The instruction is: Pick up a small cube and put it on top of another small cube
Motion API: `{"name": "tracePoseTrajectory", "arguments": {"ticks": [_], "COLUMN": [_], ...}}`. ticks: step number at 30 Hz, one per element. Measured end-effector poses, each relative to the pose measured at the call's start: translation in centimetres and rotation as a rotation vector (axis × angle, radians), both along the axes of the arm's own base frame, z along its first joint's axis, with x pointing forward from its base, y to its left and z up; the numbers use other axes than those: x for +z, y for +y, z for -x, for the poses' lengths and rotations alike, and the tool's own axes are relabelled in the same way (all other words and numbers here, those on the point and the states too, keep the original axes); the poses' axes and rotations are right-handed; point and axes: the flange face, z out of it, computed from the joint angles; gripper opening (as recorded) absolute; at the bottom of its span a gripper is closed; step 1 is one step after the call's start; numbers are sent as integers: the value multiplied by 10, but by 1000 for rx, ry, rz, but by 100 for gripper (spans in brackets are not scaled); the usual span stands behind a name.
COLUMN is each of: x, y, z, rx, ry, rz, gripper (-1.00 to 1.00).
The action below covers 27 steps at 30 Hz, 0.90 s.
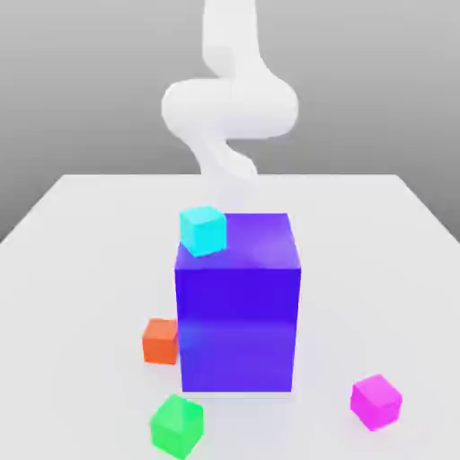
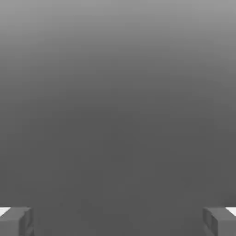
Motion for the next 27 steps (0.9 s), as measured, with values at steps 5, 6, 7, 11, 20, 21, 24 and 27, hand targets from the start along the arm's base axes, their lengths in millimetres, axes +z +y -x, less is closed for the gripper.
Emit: {"name": "tracePoseTrajectory", "arguments": {"ticks": [5, 6, 7, 11, 20, 21, 24, 27], "x": [-69, -83, -98, -157, -291, -305, -346, -382], "y": [19, 25, 31, 57, 120, 128, 148, 161], "z": [-50, -58, -66, -90, -108, -107, -101, -94], "rx": [245, 291, 336, 511, 860, 900, 1009, 1105], "ry": [137, 162, 185, 271, 422, 435, 469, 496], "rz": [-21, -24, -26, -30, -2, 5, 33, 69], "gripper": [0, 0, 0, 0, 0, 0, 0, 0]}}
